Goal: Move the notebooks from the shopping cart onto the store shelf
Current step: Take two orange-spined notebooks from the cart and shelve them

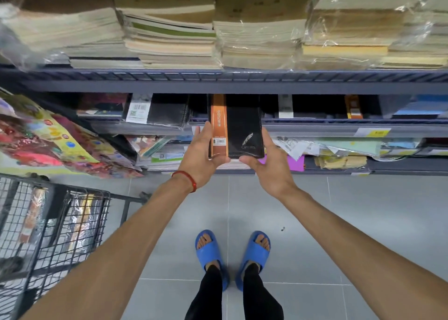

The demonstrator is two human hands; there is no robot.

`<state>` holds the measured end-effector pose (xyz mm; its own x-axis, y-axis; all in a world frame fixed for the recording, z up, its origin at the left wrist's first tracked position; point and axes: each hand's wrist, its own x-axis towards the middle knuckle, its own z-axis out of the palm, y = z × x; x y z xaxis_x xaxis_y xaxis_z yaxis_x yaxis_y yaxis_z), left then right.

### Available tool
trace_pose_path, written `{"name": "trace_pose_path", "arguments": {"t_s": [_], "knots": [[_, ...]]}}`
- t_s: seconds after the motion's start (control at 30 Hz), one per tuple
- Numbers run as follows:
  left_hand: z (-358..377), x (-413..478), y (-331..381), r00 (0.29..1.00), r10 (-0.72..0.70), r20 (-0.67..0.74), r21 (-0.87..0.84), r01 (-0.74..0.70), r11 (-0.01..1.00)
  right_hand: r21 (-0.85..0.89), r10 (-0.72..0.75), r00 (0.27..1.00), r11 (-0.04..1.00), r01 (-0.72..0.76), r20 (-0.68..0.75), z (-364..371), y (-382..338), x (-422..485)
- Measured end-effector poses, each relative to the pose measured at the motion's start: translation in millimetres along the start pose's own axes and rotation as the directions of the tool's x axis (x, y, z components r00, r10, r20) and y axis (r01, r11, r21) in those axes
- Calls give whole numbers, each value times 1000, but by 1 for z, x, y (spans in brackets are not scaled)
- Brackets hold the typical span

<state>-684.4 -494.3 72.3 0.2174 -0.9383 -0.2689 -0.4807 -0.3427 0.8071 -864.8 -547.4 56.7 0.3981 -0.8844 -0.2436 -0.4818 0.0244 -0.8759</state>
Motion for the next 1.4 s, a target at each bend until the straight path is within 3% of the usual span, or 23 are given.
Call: {"name": "trace_pose_path", "arguments": {"t_s": [0.43,0.77,1.13,1.27,1.4], "knots": [[7,34,-19,996,-32,-86,5,33,999,-118,-9,987,993,-10,-163,13,8,23],[8,67,-16,983,-6,-186,138,32,990,-226,-18,962,973,-46,-274,17,1,59],[11,75,-12,983,8,-185,236,37,971,-386,-43,974,921,-48,-224,21,-1,62],[4,52,-12,975,49,-218,236,4,972,-468,-138,954,884,-3,-266,21,-10,35],[-13,10,-7,970,159,-182,322,-94,942,-618,-220,951,785,41,-217,20,-33,-2]]}}
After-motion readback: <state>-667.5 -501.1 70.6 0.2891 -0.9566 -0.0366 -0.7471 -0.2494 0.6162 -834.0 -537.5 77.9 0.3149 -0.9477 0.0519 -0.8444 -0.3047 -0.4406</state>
